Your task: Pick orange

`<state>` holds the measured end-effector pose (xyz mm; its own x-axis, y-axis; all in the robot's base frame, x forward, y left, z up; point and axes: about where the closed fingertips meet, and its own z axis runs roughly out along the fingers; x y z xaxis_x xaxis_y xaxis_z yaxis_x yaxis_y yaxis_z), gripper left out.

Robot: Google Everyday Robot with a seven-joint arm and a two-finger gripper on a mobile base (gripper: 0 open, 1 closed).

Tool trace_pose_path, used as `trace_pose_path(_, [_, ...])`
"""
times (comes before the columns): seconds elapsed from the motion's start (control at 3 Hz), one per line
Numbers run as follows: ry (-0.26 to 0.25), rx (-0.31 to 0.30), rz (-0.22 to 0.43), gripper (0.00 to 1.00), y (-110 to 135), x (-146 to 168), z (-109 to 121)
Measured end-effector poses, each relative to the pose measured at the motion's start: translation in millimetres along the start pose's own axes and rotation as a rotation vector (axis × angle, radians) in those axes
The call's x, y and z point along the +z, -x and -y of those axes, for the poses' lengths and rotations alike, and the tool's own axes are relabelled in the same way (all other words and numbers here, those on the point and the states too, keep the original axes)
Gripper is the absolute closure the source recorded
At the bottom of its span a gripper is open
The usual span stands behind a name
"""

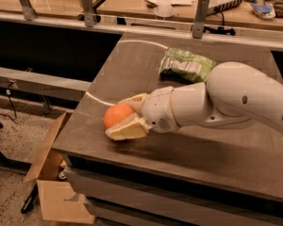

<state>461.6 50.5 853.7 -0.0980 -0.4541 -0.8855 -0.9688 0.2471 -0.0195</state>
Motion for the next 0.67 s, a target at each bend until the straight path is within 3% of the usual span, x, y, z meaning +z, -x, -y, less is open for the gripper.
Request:
trace_pose_path(0.33, [-0.079,0.07,0.153,0.96,12.5,-14.1,14.0])
trace_pose_path(0.67, [-0.149,0.079,0.264,1.0,27.7,-40.8,31.8])
